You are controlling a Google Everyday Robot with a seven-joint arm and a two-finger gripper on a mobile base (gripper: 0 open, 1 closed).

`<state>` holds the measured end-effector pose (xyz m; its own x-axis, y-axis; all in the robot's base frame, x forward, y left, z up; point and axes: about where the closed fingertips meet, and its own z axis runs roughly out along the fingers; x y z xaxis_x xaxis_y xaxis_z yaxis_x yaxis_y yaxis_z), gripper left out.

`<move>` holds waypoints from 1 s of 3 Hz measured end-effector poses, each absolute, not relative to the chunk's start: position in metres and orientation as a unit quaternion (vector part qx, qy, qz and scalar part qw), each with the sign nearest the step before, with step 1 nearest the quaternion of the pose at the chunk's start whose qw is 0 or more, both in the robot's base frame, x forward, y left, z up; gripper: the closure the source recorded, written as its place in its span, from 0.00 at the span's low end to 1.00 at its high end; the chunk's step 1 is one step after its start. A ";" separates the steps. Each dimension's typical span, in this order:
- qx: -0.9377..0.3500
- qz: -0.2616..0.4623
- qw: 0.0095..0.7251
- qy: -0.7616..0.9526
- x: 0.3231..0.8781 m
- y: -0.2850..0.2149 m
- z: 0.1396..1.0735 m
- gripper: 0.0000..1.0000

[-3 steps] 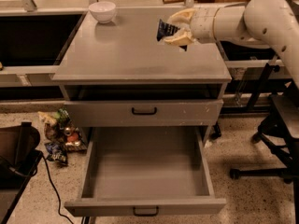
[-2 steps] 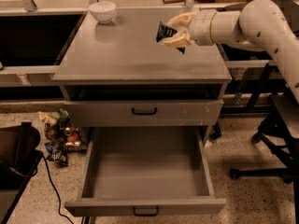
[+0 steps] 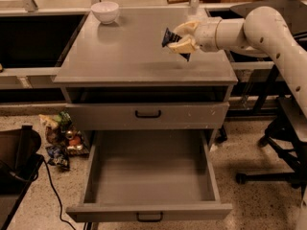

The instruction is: Pick rxbar blueberry from middle drawer and place on counter

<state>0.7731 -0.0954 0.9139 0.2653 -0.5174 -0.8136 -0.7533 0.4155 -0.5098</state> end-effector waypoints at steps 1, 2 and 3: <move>-0.525 0.108 0.583 0.610 0.777 -0.099 0.904 0.34; -0.520 0.111 0.577 0.619 0.778 -0.103 0.897 0.11; -0.520 0.111 0.577 0.619 0.778 -0.104 0.897 0.00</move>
Offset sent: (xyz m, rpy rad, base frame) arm 0.0058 -0.0213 -0.0223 0.0078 0.0795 -0.0443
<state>0.7778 -0.1035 0.8972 0.2082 -0.5166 -0.8305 -0.7723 0.4342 -0.4637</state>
